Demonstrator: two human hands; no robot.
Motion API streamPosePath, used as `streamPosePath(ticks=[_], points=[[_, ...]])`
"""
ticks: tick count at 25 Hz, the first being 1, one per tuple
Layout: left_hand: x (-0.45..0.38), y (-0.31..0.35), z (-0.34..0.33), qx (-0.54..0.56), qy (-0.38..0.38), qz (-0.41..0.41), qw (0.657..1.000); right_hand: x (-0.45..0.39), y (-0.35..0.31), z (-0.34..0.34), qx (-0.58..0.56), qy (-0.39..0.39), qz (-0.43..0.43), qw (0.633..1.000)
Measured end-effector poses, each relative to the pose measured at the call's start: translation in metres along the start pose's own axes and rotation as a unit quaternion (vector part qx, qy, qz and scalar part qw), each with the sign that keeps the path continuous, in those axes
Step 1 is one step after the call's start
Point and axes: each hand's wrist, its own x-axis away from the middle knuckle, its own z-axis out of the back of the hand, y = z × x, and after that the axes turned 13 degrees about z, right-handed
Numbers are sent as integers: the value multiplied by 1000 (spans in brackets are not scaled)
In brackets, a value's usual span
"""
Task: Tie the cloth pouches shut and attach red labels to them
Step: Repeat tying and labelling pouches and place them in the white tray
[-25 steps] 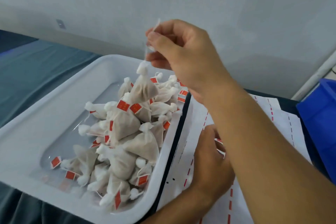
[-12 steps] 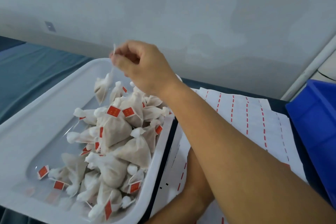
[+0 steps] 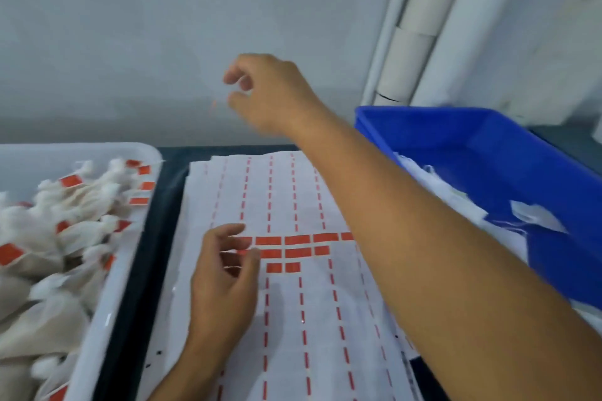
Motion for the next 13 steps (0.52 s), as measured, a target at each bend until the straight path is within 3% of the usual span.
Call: streamPosePath(ticks=[1, 4, 9, 13], points=[[23, -13, 4, 80, -58, 18, 995, 5, 21, 20, 25, 4, -39, 999], [20, -19, 4, 47, -14, 3, 999, 34, 79, 71, 95, 1, -148, 984], [17, -17, -4, 45, -33, 46, 997, 92, 160, 112, 202, -130, -302, 922], [19, -16, -8, 24, -24, 32, 999, 126, 200, 119, 236, -190, -361, 882]])
